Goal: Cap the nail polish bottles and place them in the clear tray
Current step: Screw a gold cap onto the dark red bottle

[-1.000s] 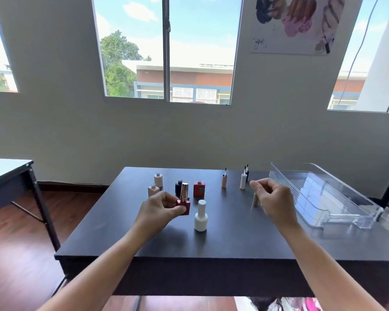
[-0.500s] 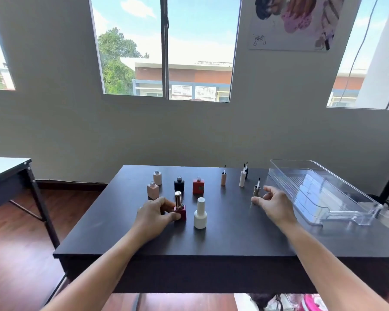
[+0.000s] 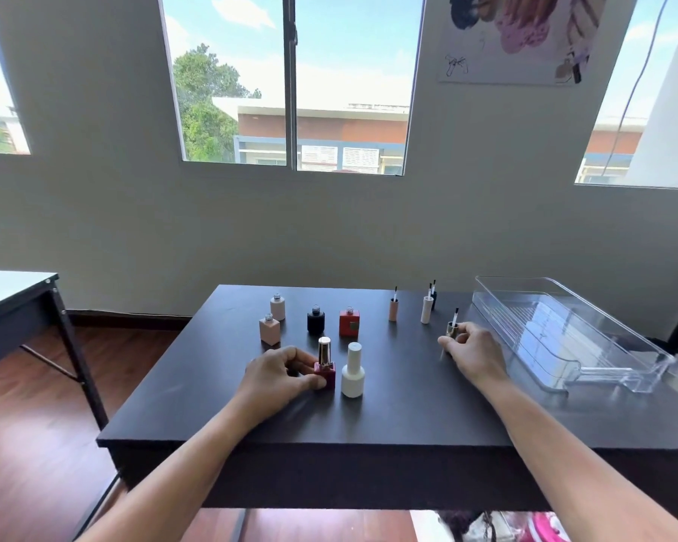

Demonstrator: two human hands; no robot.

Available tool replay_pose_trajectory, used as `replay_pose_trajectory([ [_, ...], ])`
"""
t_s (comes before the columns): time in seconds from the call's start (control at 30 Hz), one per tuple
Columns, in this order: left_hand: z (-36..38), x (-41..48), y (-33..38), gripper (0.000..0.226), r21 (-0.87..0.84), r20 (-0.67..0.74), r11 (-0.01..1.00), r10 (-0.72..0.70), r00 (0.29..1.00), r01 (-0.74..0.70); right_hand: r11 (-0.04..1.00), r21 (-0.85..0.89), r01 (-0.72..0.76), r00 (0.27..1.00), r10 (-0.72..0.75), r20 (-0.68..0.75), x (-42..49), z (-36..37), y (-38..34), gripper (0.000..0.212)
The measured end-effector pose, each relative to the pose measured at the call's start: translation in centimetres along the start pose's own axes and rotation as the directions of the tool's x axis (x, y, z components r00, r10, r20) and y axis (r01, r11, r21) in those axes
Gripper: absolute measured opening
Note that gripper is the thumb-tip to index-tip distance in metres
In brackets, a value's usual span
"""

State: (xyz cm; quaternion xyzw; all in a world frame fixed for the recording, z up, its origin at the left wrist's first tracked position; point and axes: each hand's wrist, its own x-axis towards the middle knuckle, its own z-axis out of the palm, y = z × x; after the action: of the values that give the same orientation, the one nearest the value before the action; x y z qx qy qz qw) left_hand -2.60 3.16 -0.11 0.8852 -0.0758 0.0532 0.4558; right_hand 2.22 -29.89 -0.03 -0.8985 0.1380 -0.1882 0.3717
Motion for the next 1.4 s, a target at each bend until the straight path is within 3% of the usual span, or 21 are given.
replay_pose_trajectory([
  [0.23, -0.2, 0.3, -0.3, 0.029, 0.009, 0.055, 1.000, 0.021, 0.998, -0.021, 0.999, -0.044, 0.020, 1.000, -0.021, -0.017, -0.1, 0.2, -0.2, 0.017],
  [0.37, -1.7, 1.2, 0.4, 0.038, -0.080, 0.047, 0.995, 0.062, 0.997, -0.058, 0.998, -0.021, 0.066, 0.998, -0.067, -0.021, -0.7, -0.3, -0.9, 0.013],
  [0.5, -2.9, 3.8, 2.2, 0.001, -0.156, -0.088, 0.979, 0.119, 0.989, -0.131, 0.992, 0.007, 0.124, 0.992, -0.124, -0.005, -1.7, -0.7, -2.0, 0.013],
  [0.6, -2.8, 6.4, 3.6, 0.007, 0.083, -0.160, 0.985, 0.163, 0.974, -0.151, 0.987, 0.038, 0.157, 0.987, -0.157, 0.017, -2.4, -0.7, -2.9, 0.012],
  [0.77, -1.3, 10.2, 5.5, 0.034, 0.460, -0.030, 0.858, 0.271, 0.962, -0.227, 0.973, 0.092, 0.214, 0.976, -0.217, 0.031, -3.2, -0.6, -3.7, 0.013],
  [0.93, 0.9, 13.1, 5.5, 0.060, 0.684, 0.122, 0.690, 0.209, 0.970, -0.234, 0.962, 0.129, 0.241, 0.965, -0.252, 0.077, -3.7, 0.1, -3.9, 0.011],
  [1.03, 1.9, 14.1, 5.3, 0.061, 0.739, 0.175, 0.628, 0.168, 0.970, -0.243, 0.961, 0.128, 0.246, 0.962, -0.258, 0.088, -3.6, 0.5, -3.8, 0.011],
  [1.23, 2.8, 14.8, 4.6, 0.041, 0.694, 0.135, 0.677, 0.212, 0.968, -0.245, 0.956, 0.128, 0.265, 0.954, -0.279, 0.108, -3.7, 0.8, -3.7, 0.008],
  [1.3, 2.7, 14.6, 4.7, 0.036, 0.647, 0.106, 0.719, 0.246, 0.964, -0.255, 0.952, 0.186, 0.244, 0.957, -0.268, 0.113, -3.7, 0.8, -3.8, 0.008],
  [1.4, 1.6, 14.0, 5.7, 0.027, 0.486, 0.027, 0.835, 0.282, 0.959, -0.259, 0.936, 0.273, 0.222, 0.962, -0.256, 0.098, -3.6, 0.4, -4.2, 0.024],
])
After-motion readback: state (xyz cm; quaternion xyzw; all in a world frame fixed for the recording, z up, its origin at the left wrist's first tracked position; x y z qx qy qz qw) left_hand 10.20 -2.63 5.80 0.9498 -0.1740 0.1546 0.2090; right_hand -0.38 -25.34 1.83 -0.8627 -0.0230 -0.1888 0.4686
